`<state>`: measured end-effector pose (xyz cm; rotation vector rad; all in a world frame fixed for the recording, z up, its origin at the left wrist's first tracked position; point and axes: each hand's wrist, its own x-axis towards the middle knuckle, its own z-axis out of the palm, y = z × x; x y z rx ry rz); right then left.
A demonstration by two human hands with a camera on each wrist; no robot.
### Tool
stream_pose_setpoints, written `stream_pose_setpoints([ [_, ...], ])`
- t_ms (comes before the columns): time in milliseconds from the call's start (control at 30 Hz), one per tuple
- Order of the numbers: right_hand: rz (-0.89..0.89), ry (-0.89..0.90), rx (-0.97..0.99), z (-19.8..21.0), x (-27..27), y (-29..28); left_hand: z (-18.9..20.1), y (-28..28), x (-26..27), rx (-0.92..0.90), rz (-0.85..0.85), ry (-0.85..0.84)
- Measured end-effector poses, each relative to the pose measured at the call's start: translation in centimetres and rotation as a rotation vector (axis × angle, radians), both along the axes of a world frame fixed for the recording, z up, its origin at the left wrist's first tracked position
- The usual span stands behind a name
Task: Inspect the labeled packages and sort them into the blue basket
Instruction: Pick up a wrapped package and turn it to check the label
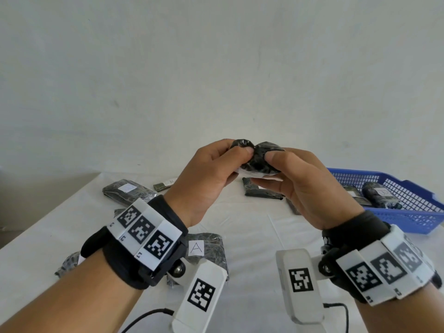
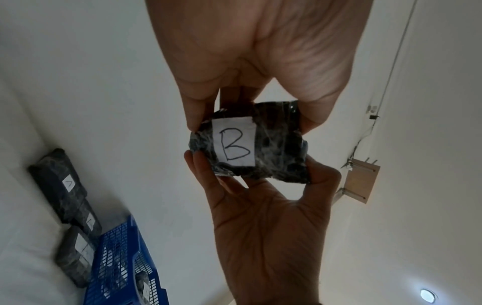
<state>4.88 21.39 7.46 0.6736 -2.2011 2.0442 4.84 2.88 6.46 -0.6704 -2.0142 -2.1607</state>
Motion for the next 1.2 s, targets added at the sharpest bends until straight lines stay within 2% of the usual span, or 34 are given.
stream_pose_setpoints([
  [100,-0.002,0.002,0.004,0.2,-0.1,0.1,0.0,0.2,0.2,0.042,-0.047,-0.05],
  [167,0.016,-0.015,0.016,0.2,-0.1,0.1,0.0,0.3,0.1,0.037,-0.009,-0.041],
  [233,-0.023,-0.001,0.039,0.1,0.0,-0.1,0.1,0.4,0.2,0.025,0.013,-0.024],
  [367,-0.092,0.034,0.074,0.0,-0.2,-0.2,0.0,0.2,0.3,0.046,-0.053,-0.057],
  [500,-0.069,0.031,0.152,0.0,0.3,-0.5,-0.6,0.3,-0.2,0.04,0.039,-0.016],
  [633,-0.132,0.07,0.159,0.1,0.3,-0.4,-0.4,0.3,0.0,0.052,-0.017,-0.035],
  [733,-0.117,0.09,0.183,0.4,0.5,0.0,-0.7,0.3,-0.1,0.079,-0.012,-0.025],
  [800,-0.085,0.094,0.218,0.6,0.8,0.4,-0.8,-0.2,-0.5,0.146,-0.1,-0.098],
  [867,-0.09,0.125,0.318,0.7,1.1,0.8,-0.5,-1.1,-0.8,0.239,-0.209,-0.293],
  [933,-0.096,0.14,0.467,0.6,1.5,0.7,-0.1,-1.8,-0.9,0.202,-0.227,-0.406],
  [1033,-0.068,0.13,0.571,0.3,1.7,0.5,0.1,-1.3,-0.9,0.071,-0.12,-0.335],
  [1133,-0.089,0.034,0.418,-0.1,1.7,0.7,-0.1,-1.5,-1.1,0.115,0.029,-0.167],
  [1200,-0.095,-0.054,0.344,0.1,1.8,0.9,-0.3,-1.8,-1.2,0.079,0.113,-0.019],
])
